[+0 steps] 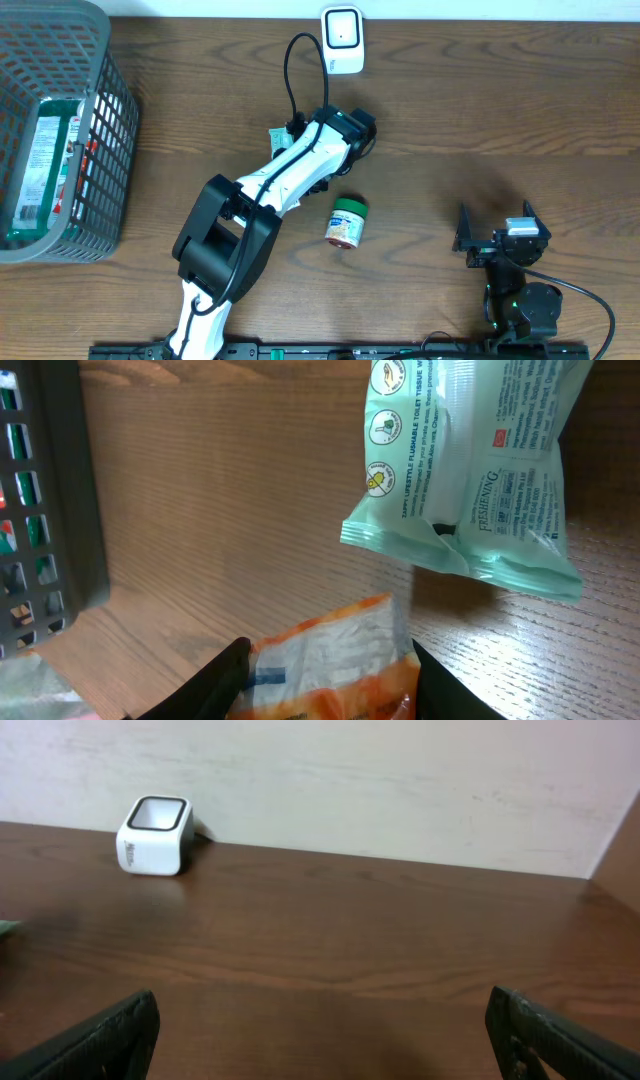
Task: Scan the item barcode
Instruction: 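Carry the orange packet out and set it below the wipes pack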
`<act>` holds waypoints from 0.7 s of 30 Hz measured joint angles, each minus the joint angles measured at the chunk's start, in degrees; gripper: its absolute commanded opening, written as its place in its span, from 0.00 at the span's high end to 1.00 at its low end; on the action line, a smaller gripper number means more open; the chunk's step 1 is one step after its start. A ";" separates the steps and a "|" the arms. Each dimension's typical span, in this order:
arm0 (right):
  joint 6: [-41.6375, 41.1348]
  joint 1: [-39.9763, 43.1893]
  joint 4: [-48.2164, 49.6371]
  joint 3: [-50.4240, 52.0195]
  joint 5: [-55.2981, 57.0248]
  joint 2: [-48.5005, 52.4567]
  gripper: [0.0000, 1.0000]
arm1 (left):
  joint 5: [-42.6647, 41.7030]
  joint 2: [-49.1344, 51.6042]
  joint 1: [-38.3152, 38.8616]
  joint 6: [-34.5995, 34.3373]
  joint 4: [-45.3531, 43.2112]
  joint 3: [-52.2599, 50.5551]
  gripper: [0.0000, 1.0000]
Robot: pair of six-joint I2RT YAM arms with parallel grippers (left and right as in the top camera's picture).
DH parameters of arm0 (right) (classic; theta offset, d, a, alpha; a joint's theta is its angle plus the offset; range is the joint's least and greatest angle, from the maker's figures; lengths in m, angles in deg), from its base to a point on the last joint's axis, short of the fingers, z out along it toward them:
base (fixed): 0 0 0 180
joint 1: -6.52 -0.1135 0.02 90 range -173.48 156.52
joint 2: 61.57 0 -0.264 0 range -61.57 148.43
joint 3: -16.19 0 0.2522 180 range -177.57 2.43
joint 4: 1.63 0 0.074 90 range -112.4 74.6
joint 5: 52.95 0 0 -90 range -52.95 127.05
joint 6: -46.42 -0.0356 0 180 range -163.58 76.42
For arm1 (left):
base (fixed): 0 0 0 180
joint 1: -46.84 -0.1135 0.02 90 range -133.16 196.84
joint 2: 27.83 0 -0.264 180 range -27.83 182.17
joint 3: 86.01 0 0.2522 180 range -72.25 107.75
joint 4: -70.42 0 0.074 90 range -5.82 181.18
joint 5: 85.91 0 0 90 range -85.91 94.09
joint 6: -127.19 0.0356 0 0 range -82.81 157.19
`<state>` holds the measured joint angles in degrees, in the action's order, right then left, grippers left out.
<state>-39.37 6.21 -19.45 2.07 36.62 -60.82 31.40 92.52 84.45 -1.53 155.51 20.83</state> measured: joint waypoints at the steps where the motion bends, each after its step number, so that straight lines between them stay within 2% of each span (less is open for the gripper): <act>1: -0.02 0.00 0.00 0.00 0.00 0.00 0.01 | 0.02 0.00 0.00 -0.09 -0.07 -0.22 0.56; 4: 0.00 0.00 0.00 0.00 0.00 0.00 0.01 | -0.02 0.00 0.00 -0.11 -0.31 -2.03 0.51; 6: -0.02 0.00 0.00 0.00 0.00 0.00 0.01 | -0.13 0.00 0.00 -0.31 -0.26 -3.45 0.32; 8: 0.00 0.00 0.00 0.00 0.00 0.00 0.01 | -0.28 0.00 0.00 -0.07 -0.26 -4.07 0.22; 14: 0.00 0.00 0.00 0.00 0.00 0.00 0.01 | -0.35 0.00 0.00 -0.24 -1.11 -4.17 0.20; 21: 0.00 0.00 0.00 0.00 0.00 0.00 0.01 | -0.37 -0.35 -0.52 0.59 0.17 -1.68 0.23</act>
<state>-39.37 6.21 -19.45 2.07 36.62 -60.82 31.03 92.17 83.92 -0.94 155.68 19.15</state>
